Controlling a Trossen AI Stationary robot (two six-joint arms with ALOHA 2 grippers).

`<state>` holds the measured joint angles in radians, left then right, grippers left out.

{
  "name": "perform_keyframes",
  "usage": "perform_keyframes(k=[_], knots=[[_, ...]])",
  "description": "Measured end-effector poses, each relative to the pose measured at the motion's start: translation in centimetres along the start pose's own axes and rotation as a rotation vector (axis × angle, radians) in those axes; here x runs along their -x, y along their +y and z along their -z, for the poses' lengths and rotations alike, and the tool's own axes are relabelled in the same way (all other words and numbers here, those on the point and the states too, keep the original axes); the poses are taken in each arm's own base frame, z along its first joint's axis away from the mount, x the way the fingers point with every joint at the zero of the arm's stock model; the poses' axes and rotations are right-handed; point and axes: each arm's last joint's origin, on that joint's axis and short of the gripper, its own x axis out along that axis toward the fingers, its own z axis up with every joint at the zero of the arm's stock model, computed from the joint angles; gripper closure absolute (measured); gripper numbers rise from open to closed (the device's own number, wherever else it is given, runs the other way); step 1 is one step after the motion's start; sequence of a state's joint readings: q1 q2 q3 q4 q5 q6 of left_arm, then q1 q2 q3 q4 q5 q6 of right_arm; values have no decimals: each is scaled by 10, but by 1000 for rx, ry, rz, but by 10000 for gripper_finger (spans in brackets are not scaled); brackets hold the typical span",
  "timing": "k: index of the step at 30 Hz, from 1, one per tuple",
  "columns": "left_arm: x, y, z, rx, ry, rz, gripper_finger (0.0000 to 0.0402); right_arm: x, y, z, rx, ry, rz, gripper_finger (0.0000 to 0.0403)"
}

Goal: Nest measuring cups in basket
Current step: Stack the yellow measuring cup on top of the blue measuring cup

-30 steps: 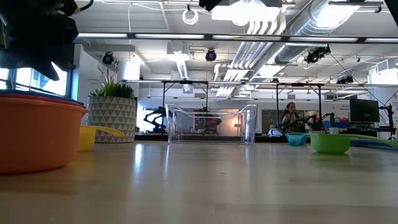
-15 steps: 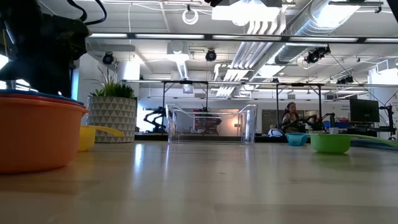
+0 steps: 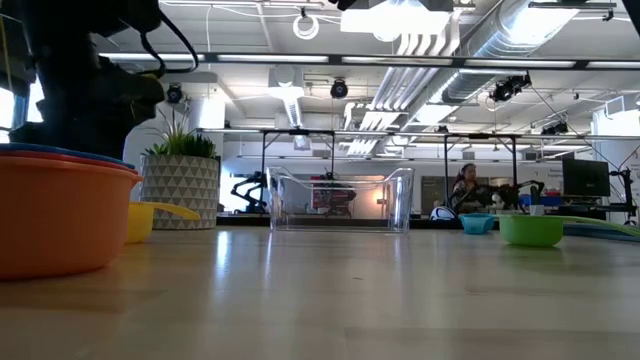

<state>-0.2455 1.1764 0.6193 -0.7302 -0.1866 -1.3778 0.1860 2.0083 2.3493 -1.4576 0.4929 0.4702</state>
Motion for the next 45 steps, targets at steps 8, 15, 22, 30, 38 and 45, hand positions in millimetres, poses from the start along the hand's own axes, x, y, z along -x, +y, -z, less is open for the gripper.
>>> perform_keyframes(k=[8, 15, 22, 30, 38, 45], knots=[[-16, -3, -8, 0, 35, -44, 280, 0, 0, 0, 0, 3, -2, 284], [-22, -4, -11, 16, 58, -56, 294, 0, 0, 1, 2, 10, -8, 284], [-23, -5, -13, 10, 60, -46, 340, 0, 0, 1, 3, 12, -7, 284], [-24, -10, -13, 81, 70, 7, 395, -1, -1, 1, 2, 16, -3, 284], [-9, -21, -13, 155, 88, 78, 397, -3, -9, 3, 56, 52, 53, 284], [17, -41, -5, 175, 91, 125, 397, -5, -15, 5, 101, 90, 78, 284]])
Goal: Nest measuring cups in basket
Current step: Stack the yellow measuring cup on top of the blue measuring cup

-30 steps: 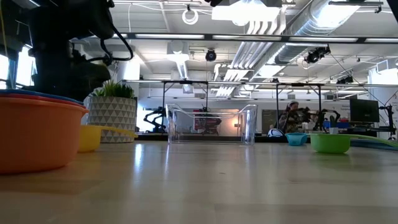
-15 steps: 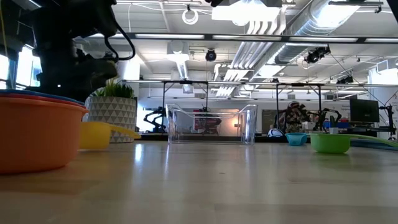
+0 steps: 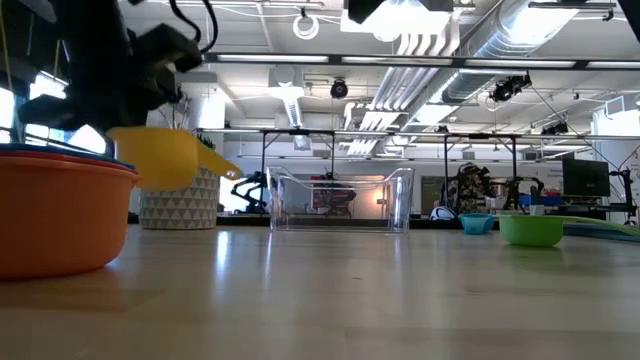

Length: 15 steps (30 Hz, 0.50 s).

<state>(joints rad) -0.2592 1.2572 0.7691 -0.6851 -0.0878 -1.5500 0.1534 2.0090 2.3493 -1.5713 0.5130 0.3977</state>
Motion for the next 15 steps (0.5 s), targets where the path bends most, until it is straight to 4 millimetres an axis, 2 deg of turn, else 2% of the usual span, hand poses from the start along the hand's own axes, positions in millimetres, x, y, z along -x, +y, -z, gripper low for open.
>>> perform_keyframes(k=[7, 15], knots=[[27, -14, 26, -14, 47, -3, 397, -1, 1, 0, 93, 23, -57, 284], [54, -12, 66, 12, 110, -46, 397, -1, 1, 0, 134, 22, -59, 284]])
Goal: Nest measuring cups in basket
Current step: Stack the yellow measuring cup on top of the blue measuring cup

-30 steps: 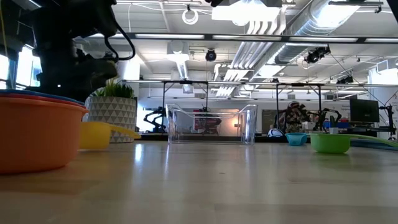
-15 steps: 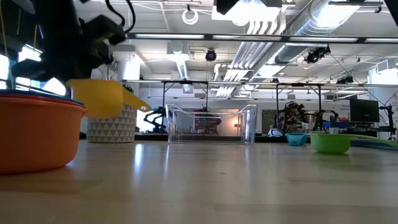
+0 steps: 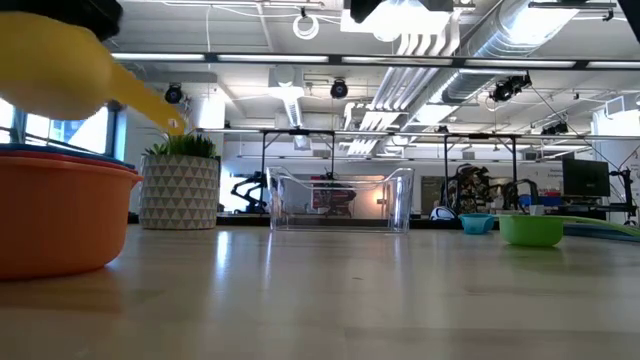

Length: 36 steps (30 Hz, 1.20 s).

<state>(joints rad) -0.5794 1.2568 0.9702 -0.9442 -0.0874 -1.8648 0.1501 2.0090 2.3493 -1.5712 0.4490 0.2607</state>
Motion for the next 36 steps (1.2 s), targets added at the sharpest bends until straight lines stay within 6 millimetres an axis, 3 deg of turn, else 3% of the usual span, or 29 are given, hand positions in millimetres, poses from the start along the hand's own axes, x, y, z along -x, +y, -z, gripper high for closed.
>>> perform_keyframes(k=[9, 15, 19, 27, 36], knots=[[7, 21, 49, 81, 79, -18, 397, 0, 1, 0, 7, 7, -33, 284], [11, 36, 70, 63, 98, -44, 396, 1, 8, -4, -32, 8, -235, 284], [13, 43, 74, 21, 91, -69, 396, 0, 19, -10, -95, -29, -370, 284], [19, 55, 80, -114, 95, -85, 396, -2, 50, -20, -189, -153, -467, 284], [40, 70, 63, -229, 61, -85, 396, -21, 95, -26, -360, -282, -591, 284]])
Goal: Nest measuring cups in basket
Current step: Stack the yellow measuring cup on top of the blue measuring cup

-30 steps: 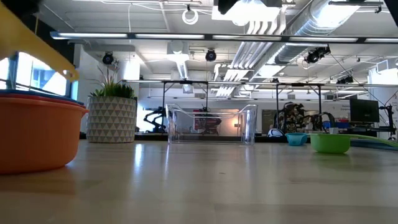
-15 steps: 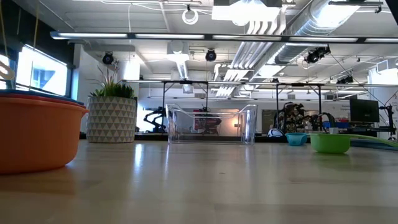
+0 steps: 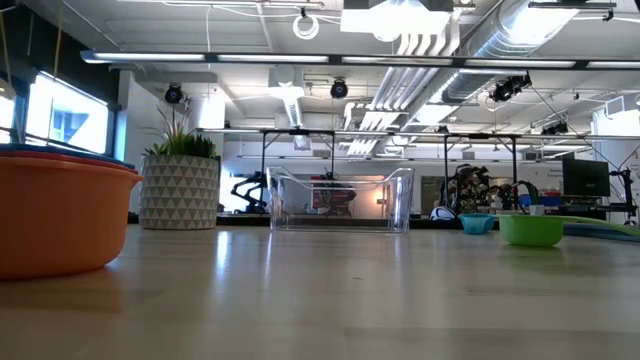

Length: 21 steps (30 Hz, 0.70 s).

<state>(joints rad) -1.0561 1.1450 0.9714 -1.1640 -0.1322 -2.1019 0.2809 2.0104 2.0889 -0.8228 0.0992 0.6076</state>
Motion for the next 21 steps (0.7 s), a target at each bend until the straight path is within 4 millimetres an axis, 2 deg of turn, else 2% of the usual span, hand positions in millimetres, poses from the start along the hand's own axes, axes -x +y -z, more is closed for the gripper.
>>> perform_keyframes(k=[5, 9, 15, 21], knots=[[13, 11, -11, -44, -69, 34, 396, -28, 4, 10, -94, -100, -89, 284], [22, 19, -19, -77, -114, 76, 396, -40, 6, 12, -127, -199, -169, 284], [32, 34, -30, -94, -141, 50, 396, -36, 7, -5, -120, -365, -210, 284], [38, 44, -38, -98, -180, 36, 396, -39, -6, -15, -140, -400, -171, 284]])
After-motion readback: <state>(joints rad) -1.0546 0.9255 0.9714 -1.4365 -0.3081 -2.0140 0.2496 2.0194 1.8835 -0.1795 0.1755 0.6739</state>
